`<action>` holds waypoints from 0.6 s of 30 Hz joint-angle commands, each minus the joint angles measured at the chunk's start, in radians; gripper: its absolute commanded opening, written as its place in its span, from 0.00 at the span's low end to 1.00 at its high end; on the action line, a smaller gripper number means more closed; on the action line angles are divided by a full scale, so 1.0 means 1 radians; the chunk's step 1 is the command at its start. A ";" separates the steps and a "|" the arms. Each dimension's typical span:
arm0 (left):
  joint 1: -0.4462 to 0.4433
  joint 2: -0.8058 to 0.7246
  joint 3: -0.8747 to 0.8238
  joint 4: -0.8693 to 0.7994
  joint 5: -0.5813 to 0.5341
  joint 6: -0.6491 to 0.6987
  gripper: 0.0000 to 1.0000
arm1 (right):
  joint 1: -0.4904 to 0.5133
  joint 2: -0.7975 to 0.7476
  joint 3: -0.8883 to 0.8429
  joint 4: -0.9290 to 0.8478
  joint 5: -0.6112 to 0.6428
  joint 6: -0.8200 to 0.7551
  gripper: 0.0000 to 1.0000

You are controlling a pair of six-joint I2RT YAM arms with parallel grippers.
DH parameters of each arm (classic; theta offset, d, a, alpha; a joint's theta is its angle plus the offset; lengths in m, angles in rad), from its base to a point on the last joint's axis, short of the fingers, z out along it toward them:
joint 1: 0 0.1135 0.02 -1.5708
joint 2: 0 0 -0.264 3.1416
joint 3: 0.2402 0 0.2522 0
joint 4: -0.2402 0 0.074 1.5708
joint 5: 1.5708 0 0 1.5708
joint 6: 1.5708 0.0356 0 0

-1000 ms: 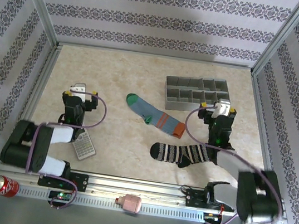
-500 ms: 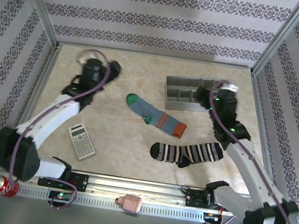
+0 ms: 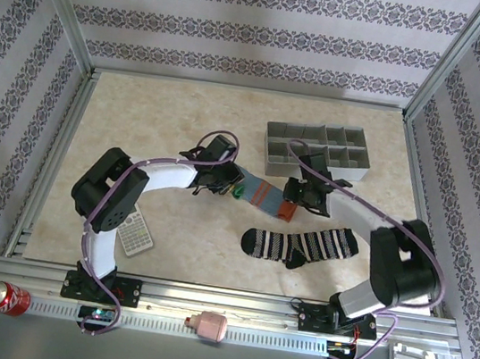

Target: Roll the socks

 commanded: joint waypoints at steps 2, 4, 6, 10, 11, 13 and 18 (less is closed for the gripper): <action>0.014 0.014 -0.025 0.027 0.004 -0.054 0.31 | -0.003 0.074 0.001 0.057 -0.055 0.046 0.27; 0.035 0.024 -0.022 0.000 0.010 -0.033 0.31 | -0.004 0.101 0.001 0.058 -0.069 0.064 0.27; 0.056 0.027 -0.028 -0.006 0.016 -0.028 0.31 | 0.008 0.115 0.001 0.055 -0.089 0.076 0.26; 0.109 0.037 -0.025 -0.053 0.017 0.001 0.31 | 0.076 0.127 -0.003 0.039 -0.118 0.103 0.25; 0.123 0.042 -0.022 -0.065 0.019 0.011 0.31 | 0.100 0.128 0.000 0.035 -0.121 0.108 0.25; 0.164 0.049 -0.021 -0.086 0.019 0.035 0.31 | 0.154 0.133 0.017 0.014 -0.126 0.119 0.25; 0.278 0.059 0.008 -0.152 -0.005 0.134 0.30 | 0.281 0.192 0.091 0.024 -0.211 0.182 0.25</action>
